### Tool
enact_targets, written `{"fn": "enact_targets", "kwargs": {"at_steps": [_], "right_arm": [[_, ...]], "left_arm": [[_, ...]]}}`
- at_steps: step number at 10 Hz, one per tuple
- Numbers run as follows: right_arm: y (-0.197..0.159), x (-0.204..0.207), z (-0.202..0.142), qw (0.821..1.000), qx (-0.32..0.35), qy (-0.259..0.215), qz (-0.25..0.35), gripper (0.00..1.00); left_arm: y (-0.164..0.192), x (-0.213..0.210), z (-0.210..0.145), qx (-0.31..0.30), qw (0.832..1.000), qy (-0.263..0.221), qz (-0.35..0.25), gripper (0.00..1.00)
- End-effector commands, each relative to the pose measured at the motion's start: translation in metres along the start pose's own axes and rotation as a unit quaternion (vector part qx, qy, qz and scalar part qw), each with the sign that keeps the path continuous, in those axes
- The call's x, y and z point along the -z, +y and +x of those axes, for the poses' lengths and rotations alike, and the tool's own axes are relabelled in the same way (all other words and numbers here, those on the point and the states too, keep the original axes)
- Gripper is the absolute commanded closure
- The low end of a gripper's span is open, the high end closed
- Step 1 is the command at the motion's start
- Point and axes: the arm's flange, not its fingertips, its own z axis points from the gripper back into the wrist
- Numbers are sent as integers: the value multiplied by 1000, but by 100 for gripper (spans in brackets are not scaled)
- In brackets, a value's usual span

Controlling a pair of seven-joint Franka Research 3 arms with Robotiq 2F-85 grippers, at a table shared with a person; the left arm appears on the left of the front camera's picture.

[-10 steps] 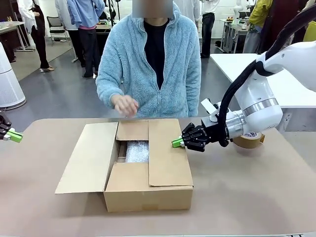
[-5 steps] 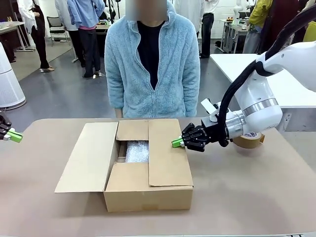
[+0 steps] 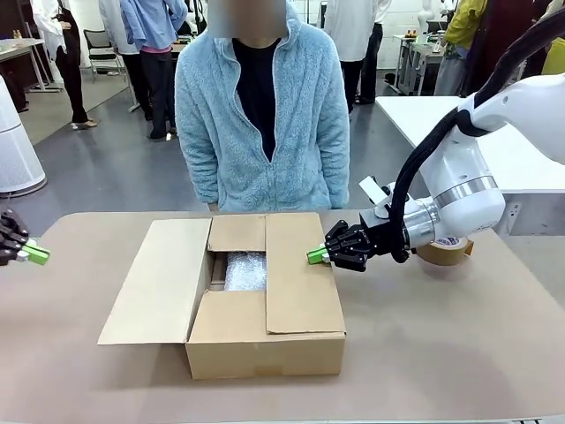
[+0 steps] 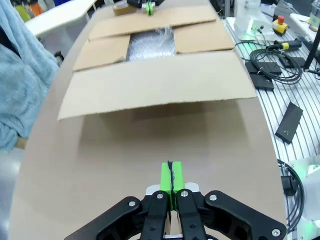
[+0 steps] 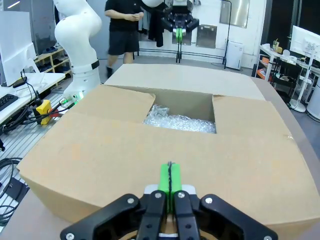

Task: Wrap the clocks to prevent damage.
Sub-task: Push the left (or right) flap of the Package Box to close it.

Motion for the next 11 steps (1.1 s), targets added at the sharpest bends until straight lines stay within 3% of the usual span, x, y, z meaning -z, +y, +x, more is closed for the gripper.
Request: {"fn": "enact_targets", "kwargs": {"at_steps": [1, 5, 11], "right_arm": [[0, 2, -2, 1000, 2, 4, -2, 99], [0, 2, -2, 1000, 2, 4, -2, 99], [0, 2, -2, 1000, 2, 4, -2, 99]], "left_arm": [[16, 45, -17, -12, 1000, 7, 1, 100], [35, 114, -22, 7, 998, -1, -59, 100], [40, 158, -18, -13, 995, -47, -92, 100]]}}
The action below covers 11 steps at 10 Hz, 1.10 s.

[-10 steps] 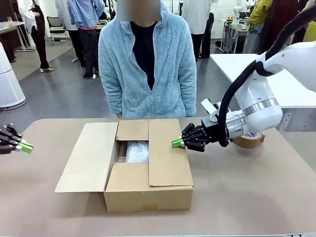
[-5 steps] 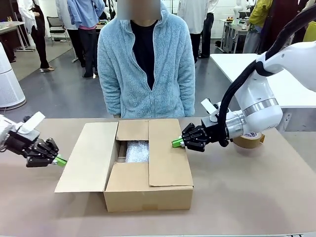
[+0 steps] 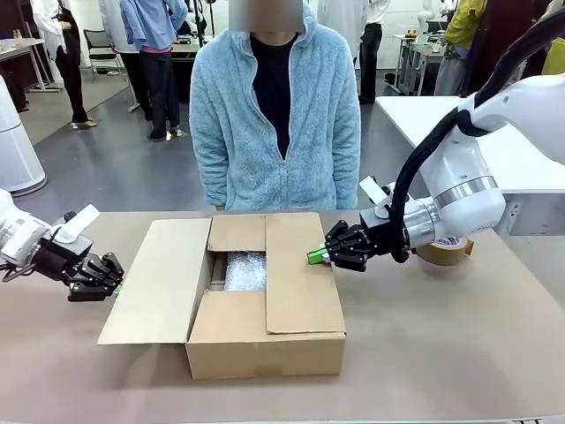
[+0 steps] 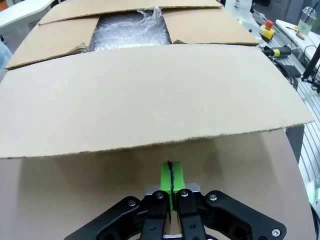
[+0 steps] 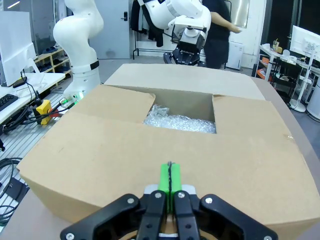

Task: Wrap the clocks to prevent damage.
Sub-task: Push the left (or right) flap of the Package Box to close it.

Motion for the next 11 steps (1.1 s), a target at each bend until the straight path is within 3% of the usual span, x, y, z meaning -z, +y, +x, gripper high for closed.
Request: {"fn": "enact_targets", "kwargs": {"at_steps": [1, 6, 11], "right_arm": [[0, 2, -2, 1000, 2, 4, -2, 99], [0, 2, -2, 1000, 2, 4, -2, 99], [0, 2, -2, 1000, 2, 4, -2, 99]], "left_arm": [[4, 3, 0, 11, 999, -42, 13, 100], [0, -4, 30, 28, 992, -116, 44, 100], [-6, 4, 64, 50, 989, -141, 21, 100]]}}
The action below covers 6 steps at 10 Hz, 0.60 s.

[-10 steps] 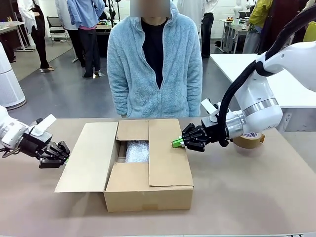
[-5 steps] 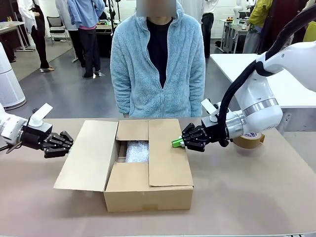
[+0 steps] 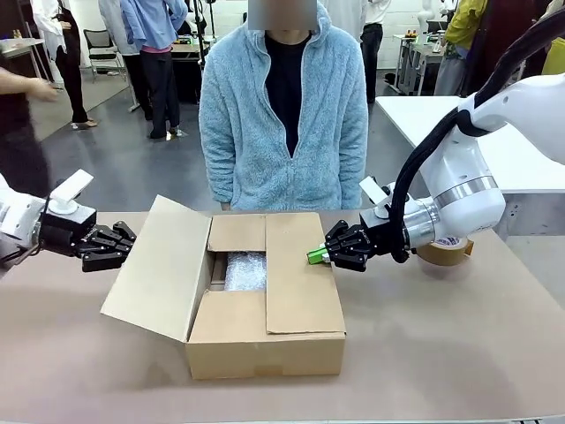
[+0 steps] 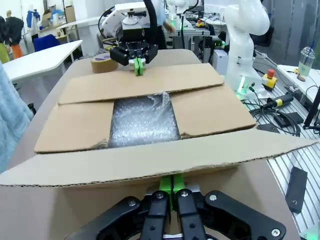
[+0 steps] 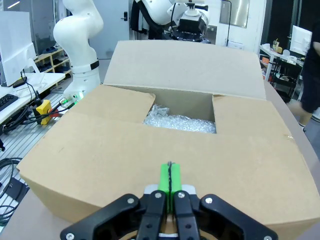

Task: Wrap the clocks to prevent damage.
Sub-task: Push the left (or right) flap of the Package Box to close it.

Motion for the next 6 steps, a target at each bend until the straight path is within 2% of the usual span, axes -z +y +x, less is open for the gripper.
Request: {"fn": "enact_targets", "kwargs": {"at_steps": [1, 4, 5, 6], "right_arm": [[0, 2, -2, 1000, 2, 4, -2, 99], [0, 2, -2, 1000, 2, 4, -2, 99], [0, 2, -2, 1000, 2, 4, -2, 99], [0, 2, -2, 1000, 2, 4, -2, 99]], "left_arm": [[1, 12, 14, 25, 1000, -16, 5, 100], [13, 39, 38, 41, 999, -9, 0, 100], [20, 63, 38, 38, 999, 5, -7, 100], [21, 67, 38, 37, 999, 7, -7, 100]]}}
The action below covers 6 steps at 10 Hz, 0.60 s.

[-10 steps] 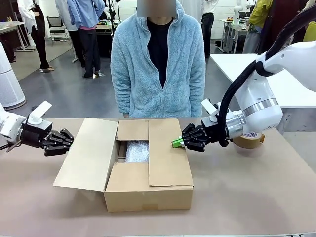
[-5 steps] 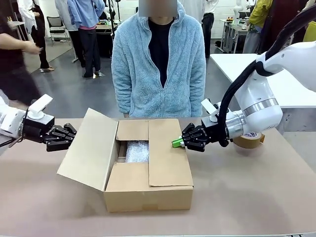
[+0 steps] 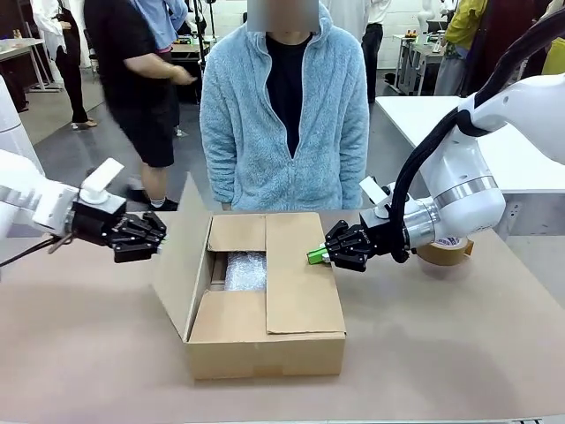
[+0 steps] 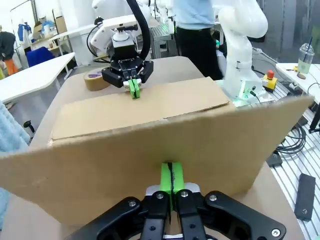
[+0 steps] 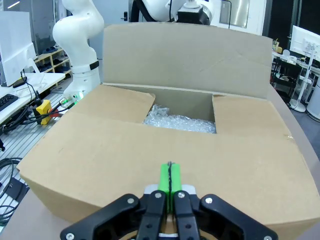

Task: Wrap the clocks to prevent damage.
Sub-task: Push the left (or right) flap of the Package Box to close it.

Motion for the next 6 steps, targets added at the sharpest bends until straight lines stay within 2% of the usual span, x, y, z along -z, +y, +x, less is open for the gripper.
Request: {"fn": "enact_targets", "kwargs": {"at_steps": [1, 6], "right_arm": [[0, 2, -2, 1000, 2, 4, -2, 99], [0, 2, -2, 1000, 2, 4, -2, 99]], "left_arm": [[15, 27, -2, -4, 1000, 12, 5, 100], [27, 71, -11, -14, 999, 33, 1, 100]]}}
